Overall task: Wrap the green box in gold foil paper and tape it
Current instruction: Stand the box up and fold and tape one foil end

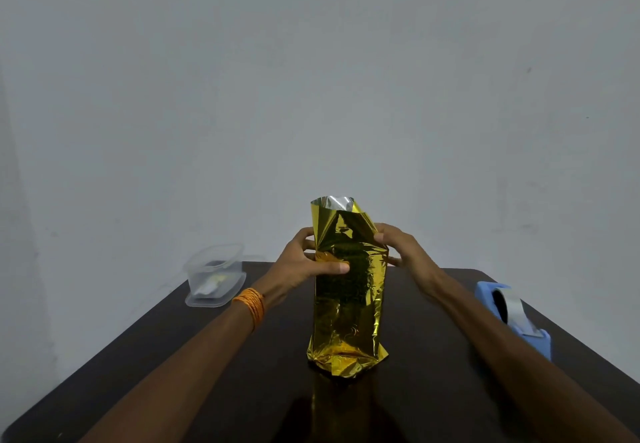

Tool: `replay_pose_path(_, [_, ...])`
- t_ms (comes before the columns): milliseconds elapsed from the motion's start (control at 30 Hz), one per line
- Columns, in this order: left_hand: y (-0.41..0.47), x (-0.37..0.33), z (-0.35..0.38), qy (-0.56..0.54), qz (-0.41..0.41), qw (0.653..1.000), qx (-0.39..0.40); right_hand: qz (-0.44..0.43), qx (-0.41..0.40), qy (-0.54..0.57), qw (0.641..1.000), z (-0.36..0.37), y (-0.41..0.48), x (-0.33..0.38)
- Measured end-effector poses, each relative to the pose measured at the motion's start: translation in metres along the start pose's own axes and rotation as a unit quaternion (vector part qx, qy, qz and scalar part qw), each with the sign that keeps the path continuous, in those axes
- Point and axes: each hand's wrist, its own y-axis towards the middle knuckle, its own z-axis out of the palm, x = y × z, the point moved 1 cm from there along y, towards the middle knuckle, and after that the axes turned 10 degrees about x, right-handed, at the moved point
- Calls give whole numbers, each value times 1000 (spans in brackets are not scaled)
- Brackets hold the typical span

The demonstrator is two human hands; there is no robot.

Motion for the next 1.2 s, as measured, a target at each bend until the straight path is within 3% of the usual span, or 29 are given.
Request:
replay_pose_path(233, [-3,-5,-2,22,-14,999,21,82,-18,-5,996,3,10,17])
replay_pose_path(400, [-3,-43,-14,-129,42,991,-12,104,0,-29,994,6,15,27])
replay_pose_path(567, [11,-99,-15,0,37,999,-35,148,13,-45,988,2,24,33])
replay_pose_path(833, [22,-90,4,123,-148,980,58,176,12,-61,983,0,21,34])
replay_pose_path(1200, [14,-79,4,122,-101,985,64,156,11,-45,987,5,20,34])
